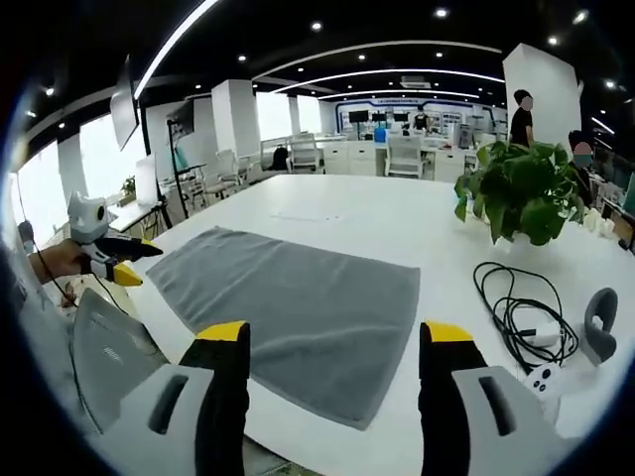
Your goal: Fold the towel on the table until its edges align and the towel forms a compact rectangular stack.
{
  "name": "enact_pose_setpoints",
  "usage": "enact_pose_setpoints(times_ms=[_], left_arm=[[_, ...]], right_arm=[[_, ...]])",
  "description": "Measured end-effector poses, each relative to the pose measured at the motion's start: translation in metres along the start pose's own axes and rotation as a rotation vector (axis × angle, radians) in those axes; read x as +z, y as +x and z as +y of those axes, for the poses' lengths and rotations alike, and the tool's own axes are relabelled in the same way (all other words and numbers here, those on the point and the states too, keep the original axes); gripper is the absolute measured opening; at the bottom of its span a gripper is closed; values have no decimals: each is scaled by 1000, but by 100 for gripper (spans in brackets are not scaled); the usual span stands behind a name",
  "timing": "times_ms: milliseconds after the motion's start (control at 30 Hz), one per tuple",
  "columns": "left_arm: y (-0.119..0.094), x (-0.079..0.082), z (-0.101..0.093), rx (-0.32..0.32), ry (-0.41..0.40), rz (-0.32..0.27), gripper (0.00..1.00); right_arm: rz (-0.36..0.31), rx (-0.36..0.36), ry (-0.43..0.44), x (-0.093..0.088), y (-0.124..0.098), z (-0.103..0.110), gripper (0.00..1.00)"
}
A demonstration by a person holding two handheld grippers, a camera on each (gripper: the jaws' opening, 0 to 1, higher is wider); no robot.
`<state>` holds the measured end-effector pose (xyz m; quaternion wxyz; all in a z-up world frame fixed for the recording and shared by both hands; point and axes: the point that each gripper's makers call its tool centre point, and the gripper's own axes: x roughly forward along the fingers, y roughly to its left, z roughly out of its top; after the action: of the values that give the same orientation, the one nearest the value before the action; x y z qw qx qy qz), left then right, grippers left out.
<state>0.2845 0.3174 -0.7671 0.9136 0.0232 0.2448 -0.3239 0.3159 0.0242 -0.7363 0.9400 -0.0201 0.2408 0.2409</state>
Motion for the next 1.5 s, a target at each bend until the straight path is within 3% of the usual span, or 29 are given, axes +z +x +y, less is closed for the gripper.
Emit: enact_pose_setpoints(times_ms=[367, 1133, 1267, 1367, 1500], left_arm=[[21, 10, -26, -27, 20, -2, 72], [58, 14, -70, -108, 116, 42, 73], [73, 17, -84, -147, 147, 55, 73], [88, 15, -94, -181, 237, 94, 73], [105, 16, -106, -225, 274, 103, 73]], right_arm=[[-8, 22, -7, 7, 0, -13, 59], [2, 69, -42, 11, 6, -37, 65], [4, 73, -56, 15, 9, -47, 65], [-1, 72, -58, 19, 12, -58, 65], [-2, 68, -66, 24, 19, -70, 65]])
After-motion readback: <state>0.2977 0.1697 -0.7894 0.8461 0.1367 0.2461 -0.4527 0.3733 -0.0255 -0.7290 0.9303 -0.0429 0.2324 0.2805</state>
